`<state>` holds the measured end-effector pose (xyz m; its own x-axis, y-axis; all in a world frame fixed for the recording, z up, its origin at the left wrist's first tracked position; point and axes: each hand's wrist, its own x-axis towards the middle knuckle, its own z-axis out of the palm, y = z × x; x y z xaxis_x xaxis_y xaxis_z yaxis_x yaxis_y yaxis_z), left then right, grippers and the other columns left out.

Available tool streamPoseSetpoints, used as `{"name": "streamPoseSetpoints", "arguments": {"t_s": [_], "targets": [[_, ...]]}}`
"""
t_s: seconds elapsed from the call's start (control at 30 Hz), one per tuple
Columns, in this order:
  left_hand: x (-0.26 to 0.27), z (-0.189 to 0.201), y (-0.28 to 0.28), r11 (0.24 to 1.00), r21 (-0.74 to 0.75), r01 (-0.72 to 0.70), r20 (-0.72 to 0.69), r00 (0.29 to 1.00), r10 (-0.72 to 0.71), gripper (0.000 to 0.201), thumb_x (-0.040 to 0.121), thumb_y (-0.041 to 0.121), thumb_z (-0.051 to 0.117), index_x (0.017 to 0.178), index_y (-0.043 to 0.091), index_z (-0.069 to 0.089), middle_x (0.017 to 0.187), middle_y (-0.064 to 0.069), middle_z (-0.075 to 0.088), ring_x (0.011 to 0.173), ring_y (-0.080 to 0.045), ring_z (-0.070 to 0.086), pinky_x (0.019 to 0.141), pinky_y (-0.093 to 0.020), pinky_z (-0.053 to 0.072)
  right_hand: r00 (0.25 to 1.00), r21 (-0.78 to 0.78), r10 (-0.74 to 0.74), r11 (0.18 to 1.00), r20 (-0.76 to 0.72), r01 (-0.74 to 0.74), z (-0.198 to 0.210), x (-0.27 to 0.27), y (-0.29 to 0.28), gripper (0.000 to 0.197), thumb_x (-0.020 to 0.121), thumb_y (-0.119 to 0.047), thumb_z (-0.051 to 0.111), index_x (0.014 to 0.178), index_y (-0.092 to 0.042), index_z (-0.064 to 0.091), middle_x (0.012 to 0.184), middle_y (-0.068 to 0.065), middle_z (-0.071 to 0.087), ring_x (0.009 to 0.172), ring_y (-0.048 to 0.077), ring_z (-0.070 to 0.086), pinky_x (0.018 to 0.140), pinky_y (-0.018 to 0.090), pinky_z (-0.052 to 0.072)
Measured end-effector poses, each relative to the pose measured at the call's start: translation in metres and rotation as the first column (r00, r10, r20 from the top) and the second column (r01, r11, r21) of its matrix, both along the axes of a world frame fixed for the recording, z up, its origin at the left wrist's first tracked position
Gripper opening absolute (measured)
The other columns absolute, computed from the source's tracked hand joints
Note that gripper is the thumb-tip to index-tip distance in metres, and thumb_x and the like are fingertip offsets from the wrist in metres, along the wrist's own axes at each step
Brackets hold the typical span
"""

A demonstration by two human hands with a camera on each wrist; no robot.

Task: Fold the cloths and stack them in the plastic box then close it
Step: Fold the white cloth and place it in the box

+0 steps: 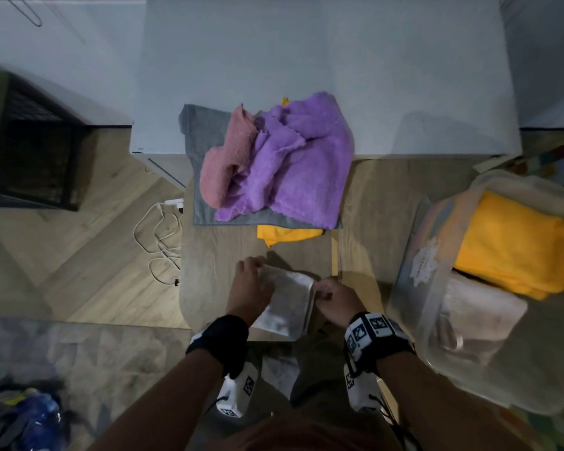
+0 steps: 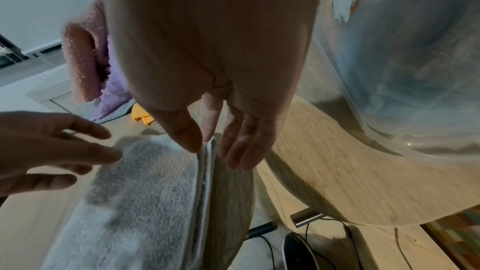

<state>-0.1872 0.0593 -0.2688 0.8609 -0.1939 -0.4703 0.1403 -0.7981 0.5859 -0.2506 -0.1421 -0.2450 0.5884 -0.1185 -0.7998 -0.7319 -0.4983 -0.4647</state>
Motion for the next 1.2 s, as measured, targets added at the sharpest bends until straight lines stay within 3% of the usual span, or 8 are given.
{"name": "streamPoseSetpoints", "arguments": {"t_s": [0.2,0.33,0.47,0.6,0.7,0.87,1.07,1.2], "targets": [[0.008,-0.013,0.008,0.972,0.166,0.169,-0.274,0.954,-0.119,0.068,0.080,0.050,0.066,0.126,0.002,0.050,0.118,-0.022,0.052,0.111,-0.040,0.049,0.092,-0.039,0.039,0.999,0.022,-0.034,0.999,0.002,0.034,-0.004,0.001,-0.001,0.026,0.089,-0.021,0.063,0.114,-0.022,0.058,0.115,0.003,0.065,0.106,0.022,0.060,0.089,0.032,0.049],[0.008,-0.005,-0.007,0.979,0.034,0.201,-0.288,0.940,-0.183,0.052,0.084,0.036,0.062,0.127,0.007,0.053,0.120,-0.018,0.060,0.114,-0.036,0.055,0.085,-0.034,0.042,0.998,-0.002,-0.029,1.000,0.047,0.029,-0.011,0.002,0.004,0.049,0.079,-0.022,0.073,0.122,-0.027,0.050,0.119,0.004,0.059,0.108,0.024,0.059,0.088,0.034,0.049],[0.009,0.022,-0.022,0.970,-0.110,0.216,-0.140,0.963,-0.230,0.031,0.074,0.046,0.053,0.080,0.017,0.045,0.074,-0.003,0.058,0.082,-0.032,0.062,0.060,-0.031,0.029,0.985,-0.040,0.019,0.999,0.170,-0.012,-0.003,0.010,0.012,0.095,0.064,-0.015,0.078,0.143,-0.036,0.029,0.139,0.004,0.043,0.126,0.030,0.047,0.099,0.040,0.045],[0.029,0.057,-0.036,0.941,-0.195,0.278,0.039,0.960,-0.276,0.040,0.067,0.052,0.049,0.081,0.015,0.042,0.066,0.001,0.051,0.065,-0.027,0.052,0.057,-0.036,0.031,0.940,0.105,-0.156,0.986,0.304,0.130,0.019,0.029,0.019,0.113,0.064,-0.008,0.078,0.152,-0.035,0.011,0.145,0.004,0.040,0.129,0.022,0.047,0.100,0.034,0.045],[0.054,0.086,-0.045,0.936,-0.218,0.275,0.150,0.957,-0.247,0.031,0.072,0.034,0.064,0.084,0.015,0.042,0.067,0.006,0.051,0.063,-0.018,0.048,0.056,-0.033,0.029,0.890,0.239,-0.328,0.935,0.315,0.260,0.041,0.050,0.020,0.092,0.072,-0.015,0.072,0.147,-0.038,0.024,0.125,-0.004,0.058,0.107,0.015,0.062,0.083,0.028,0.051],[0.084,0.138,-0.067,0.919,-0.291,0.265,0.278,0.943,-0.184,0.027,0.075,0.033,0.052,0.095,0.016,0.044,0.079,0.004,0.059,0.075,-0.020,0.057,0.062,-0.031,0.034,0.659,0.433,-0.710,0.690,0.249,0.579,0.091,0.075,0.010,0.022,0.063,-0.033,0.052,0.076,-0.017,0.059,0.074,-0.001,0.061,0.074,0.018,0.054,0.065,0.031,0.042],[0.073,0.183,-0.114,0.797,-0.346,0.495,0.352,0.856,-0.379,0.054,0.079,0.040,0.055,0.126,0.019,0.040,0.071,0.005,0.060,0.067,-0.013,0.059,0.062,-0.030,0.037,0.601,0.323,-0.684,0.727,0.414,0.605,0.145,0.050,-0.031,0.014,0.081,-0.031,0.052,0.082,-0.019,0.060,0.094,0.008,0.065,0.096,0.025,0.062,0.082,0.038,0.047],[0.055,0.196,-0.157,0.638,-0.448,0.626,0.385,0.779,-0.494,0.062,0.084,0.036,0.056,0.140,0.023,0.036,0.099,0.005,0.060,0.086,-0.015,0.062,0.075,-0.024,0.044,0.437,0.309,-0.721,0.650,0.538,0.694,0.170,0.012,-0.070,0.025,0.082,-0.025,0.060,0.105,-0.019,0.053,0.097,0.003,0.062,0.090,0.017,0.059,0.076,0.034,0.047]]}}
